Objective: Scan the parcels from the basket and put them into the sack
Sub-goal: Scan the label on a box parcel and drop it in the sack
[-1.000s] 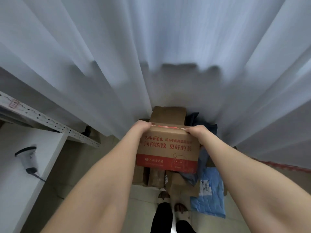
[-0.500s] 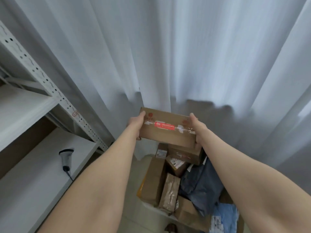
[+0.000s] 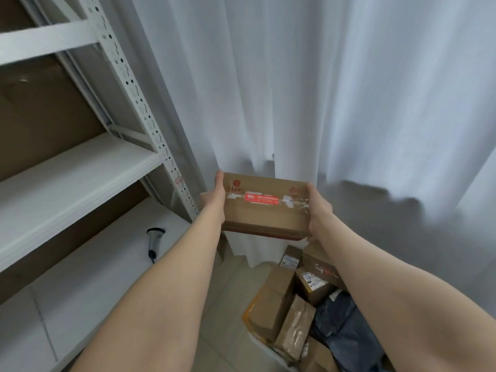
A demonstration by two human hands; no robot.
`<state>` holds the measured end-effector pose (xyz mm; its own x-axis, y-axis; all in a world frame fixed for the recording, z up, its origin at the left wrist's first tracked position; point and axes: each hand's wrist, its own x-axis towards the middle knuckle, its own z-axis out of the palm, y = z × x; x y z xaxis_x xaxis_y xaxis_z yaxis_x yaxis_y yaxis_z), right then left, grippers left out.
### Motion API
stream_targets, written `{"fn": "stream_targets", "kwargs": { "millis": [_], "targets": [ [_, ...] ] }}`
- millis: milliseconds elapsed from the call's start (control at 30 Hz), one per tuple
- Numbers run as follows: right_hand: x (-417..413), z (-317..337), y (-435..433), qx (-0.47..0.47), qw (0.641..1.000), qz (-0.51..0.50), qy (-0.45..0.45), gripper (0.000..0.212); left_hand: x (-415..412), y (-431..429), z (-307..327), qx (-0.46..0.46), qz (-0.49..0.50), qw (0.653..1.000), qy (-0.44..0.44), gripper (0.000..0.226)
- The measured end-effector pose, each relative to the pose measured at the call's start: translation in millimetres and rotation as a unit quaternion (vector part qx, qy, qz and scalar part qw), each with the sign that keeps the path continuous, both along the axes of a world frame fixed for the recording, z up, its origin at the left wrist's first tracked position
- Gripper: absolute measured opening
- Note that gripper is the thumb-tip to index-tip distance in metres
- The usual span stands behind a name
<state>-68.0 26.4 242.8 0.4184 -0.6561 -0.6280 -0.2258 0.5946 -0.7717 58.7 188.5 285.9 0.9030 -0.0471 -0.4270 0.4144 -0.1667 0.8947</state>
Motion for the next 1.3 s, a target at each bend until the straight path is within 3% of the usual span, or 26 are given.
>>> {"fn": "stream_targets", "kwargs": {
  "millis": [167,367,600,700,900,1133,1233,1300],
  "targets": [
    [18.2,11.2,20.6,0.072,0.997,0.028,0.000,0.088,10.1,35.9,6.1,-0.005,0.068,0.997,-0.033,0.084],
    [40.0,20.3,49.6,0.076,0.994,0.084,0.005,0.047,31.7,74.3,7.1,0.009,0.060,0.995,-0.082,0.076],
    [69.8,18.7,110.3,0.127,0.975,0.167,-0.077,0.032,72.8,129.5,15.9,0.041,0.096,0.982,-0.155,0.042],
    [86.6,20.9,142.2,0.130,0.968,0.177,-0.120,0.032,83.8,143.9,21.0,0.035,0.087,0.985,-0.148,0.061],
    [112.0,31.5,181.8,0.064,0.960,0.219,-0.162,0.058,100.1,172.0,27.8,-0.004,0.085,0.987,-0.138,0.105],
    [135.8,49.0,207.7,0.038,0.957,0.207,-0.200,0.062,125.4,190.3,56.2,-0.044,0.087,0.988,-0.124,0.107],
    [141.6,50.4,211.7,0.060,0.965,0.192,-0.168,0.054,129.5,204.0,58.1,-0.076,0.089,0.988,-0.105,0.102],
    [144.7,47.7,214.1,0.107,0.960,0.217,-0.142,0.062,127.7,212.7,51.1,-0.132,0.093,0.983,-0.091,0.096]
  ]
}}
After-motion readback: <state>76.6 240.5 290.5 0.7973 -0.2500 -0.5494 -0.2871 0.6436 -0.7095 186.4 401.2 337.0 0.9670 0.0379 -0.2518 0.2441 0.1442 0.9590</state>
